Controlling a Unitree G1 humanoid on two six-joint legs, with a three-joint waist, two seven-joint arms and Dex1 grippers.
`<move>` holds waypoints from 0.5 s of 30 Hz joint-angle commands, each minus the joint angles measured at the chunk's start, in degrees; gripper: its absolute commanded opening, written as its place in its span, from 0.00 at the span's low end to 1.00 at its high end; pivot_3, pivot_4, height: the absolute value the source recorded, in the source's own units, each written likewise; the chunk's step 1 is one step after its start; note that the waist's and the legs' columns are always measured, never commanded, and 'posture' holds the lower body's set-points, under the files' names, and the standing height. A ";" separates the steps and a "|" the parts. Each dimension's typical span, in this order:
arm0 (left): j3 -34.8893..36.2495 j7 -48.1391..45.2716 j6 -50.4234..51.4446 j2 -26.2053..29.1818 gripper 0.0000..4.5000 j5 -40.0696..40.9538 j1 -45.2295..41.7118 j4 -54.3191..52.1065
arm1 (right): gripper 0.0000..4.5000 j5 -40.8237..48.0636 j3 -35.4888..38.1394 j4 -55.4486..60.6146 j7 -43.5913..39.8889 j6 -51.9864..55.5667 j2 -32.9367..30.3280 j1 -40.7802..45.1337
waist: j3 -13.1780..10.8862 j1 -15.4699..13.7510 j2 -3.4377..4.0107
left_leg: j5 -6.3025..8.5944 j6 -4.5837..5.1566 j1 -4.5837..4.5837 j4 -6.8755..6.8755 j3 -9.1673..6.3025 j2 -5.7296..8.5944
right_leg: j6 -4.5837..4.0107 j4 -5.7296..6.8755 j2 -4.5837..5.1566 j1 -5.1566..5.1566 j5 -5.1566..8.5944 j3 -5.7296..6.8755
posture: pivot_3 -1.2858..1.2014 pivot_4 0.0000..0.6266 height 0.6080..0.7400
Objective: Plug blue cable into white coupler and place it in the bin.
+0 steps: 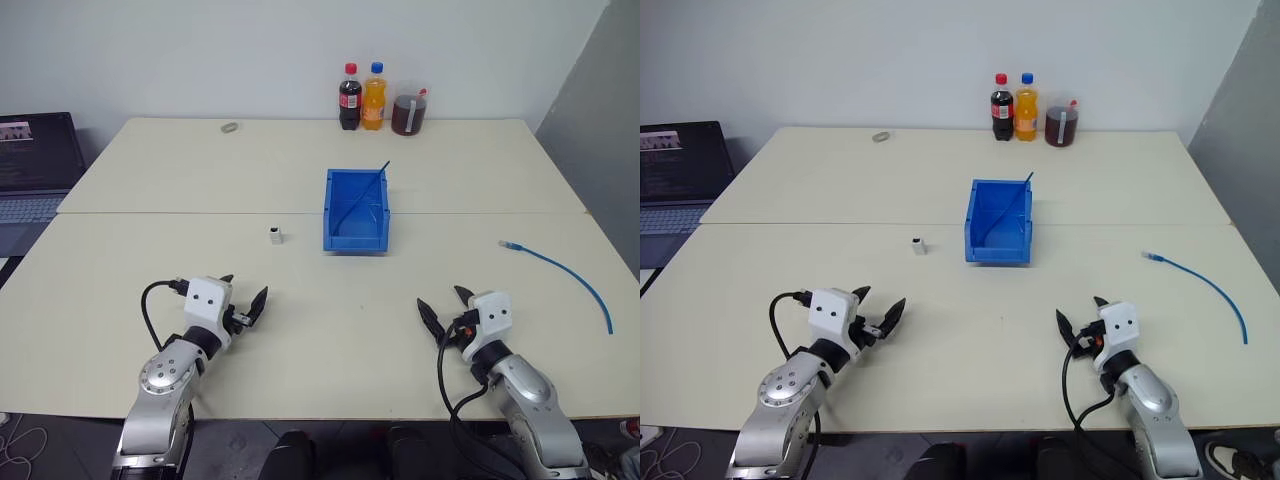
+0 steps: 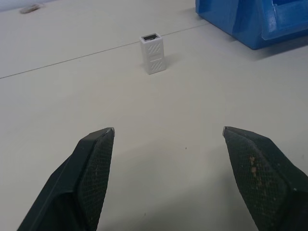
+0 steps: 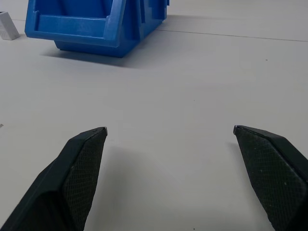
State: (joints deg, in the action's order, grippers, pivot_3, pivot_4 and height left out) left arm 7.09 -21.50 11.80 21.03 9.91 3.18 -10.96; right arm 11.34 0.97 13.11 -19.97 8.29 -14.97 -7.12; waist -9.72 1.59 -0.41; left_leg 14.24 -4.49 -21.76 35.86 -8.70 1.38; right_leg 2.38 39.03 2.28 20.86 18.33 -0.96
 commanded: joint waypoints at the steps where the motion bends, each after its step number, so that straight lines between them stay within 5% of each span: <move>1: 0.47 -0.21 -1.78 0.03 0.85 0.02 -0.43 -1.04 | 1.00 -0.06 0.82 0.70 -0.33 -1.30 -0.30 0.68 | 0.00 0.00 0.00 | 0.00 0.00 0.00 0.00 0.00 0.00 | 0.00 0.00 0.00 0.00 0.00 0.00 | 0.52 0.24 1.00; 15: -0.38 -3.77 1.04 1.23 0.85 1.64 0.64 -4.61 | 1.00 -0.12 0.82 -0.56 -0.86 -1.59 -0.64 1.59 | 0.00 0.01 0.00 | 0.00 0.00 0.00 0.00 0.01 0.00 | 0.00 0.00 0.00 0.00 0.00 0.00 | 0.52 0.24 1.00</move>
State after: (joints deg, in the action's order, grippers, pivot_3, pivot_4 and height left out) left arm 6.74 -23.46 13.11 21.32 9.76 3.50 -12.32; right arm 11.24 0.97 11.82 -20.41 8.13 -15.25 -6.33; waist -9.72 1.59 -0.41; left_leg 14.24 -4.49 -21.76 35.86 -8.68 1.37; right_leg 2.38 39.04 2.27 20.86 18.33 -0.97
